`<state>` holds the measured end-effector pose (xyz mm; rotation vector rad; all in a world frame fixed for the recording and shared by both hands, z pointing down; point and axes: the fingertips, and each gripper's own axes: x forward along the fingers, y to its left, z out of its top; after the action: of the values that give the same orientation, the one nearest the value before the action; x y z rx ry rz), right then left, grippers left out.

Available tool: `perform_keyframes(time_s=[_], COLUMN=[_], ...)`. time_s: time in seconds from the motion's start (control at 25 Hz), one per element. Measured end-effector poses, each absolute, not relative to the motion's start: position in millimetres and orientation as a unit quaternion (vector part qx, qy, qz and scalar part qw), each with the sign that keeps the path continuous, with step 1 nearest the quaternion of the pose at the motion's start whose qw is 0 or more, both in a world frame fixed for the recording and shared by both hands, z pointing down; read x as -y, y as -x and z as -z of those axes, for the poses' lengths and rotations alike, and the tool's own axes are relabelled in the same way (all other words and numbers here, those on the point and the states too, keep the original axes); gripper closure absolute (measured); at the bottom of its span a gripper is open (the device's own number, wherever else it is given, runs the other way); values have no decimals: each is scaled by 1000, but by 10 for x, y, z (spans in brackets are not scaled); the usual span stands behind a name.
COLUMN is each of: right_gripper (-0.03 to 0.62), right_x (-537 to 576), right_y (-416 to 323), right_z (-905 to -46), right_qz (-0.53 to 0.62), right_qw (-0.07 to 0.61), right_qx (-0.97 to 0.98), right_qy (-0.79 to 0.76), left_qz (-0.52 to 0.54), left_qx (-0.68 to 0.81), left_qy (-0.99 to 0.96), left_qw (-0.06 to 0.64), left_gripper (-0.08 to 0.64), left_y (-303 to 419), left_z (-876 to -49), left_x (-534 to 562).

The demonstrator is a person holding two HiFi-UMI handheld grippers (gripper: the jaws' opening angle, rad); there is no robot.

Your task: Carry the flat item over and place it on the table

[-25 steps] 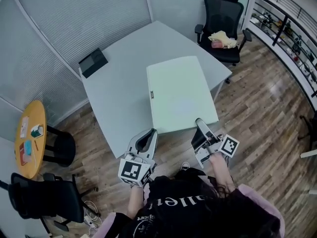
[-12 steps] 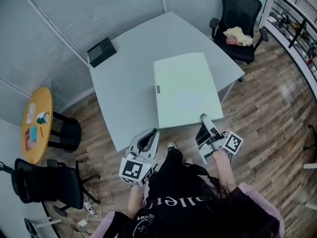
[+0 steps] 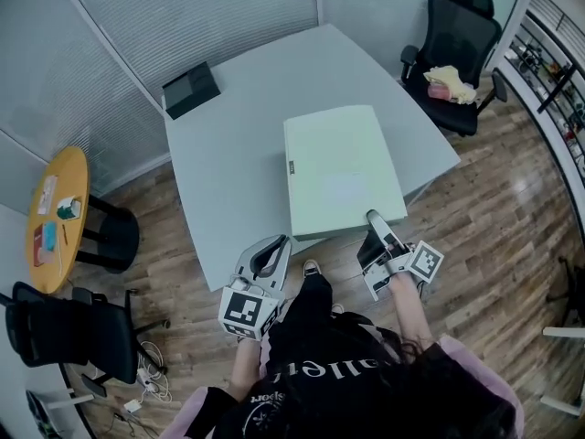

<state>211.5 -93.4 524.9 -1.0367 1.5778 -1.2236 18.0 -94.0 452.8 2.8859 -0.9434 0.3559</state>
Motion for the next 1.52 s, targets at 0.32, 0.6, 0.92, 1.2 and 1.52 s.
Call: perform_keyframes(time_s=[0.32, 0.6, 0.92, 1.2, 1.52], right_gripper=[301, 301, 299, 299, 296], right_x=[1954, 2763, 3277, 3622, 3945], right_y=[-2099, -2008, -1880, -1873, -1870], right_z=[-5396, -5727, -6044, -6211, -6512], right_qz=[513, 553, 581, 599, 634], right_qw=[386, 363, 311, 304, 273], right_qx=[-637, -613, -607, -593, -571], right_qy=[427, 433, 444, 445, 445], left_qz=[-97, -89, -94, -105, -131], left_qx=[331, 343, 357, 378, 412], left_qy=[-937, -933, -924, -913, -895], left_qw=[49, 64, 100, 111, 113], left_gripper=[523, 523, 523, 523, 523], left_y=[-109, -7, 162, 293, 326], left_z=[-4538, -4615, -4887, -5028, -5189], left_x=[1738, 2221, 2433, 2602, 2804])
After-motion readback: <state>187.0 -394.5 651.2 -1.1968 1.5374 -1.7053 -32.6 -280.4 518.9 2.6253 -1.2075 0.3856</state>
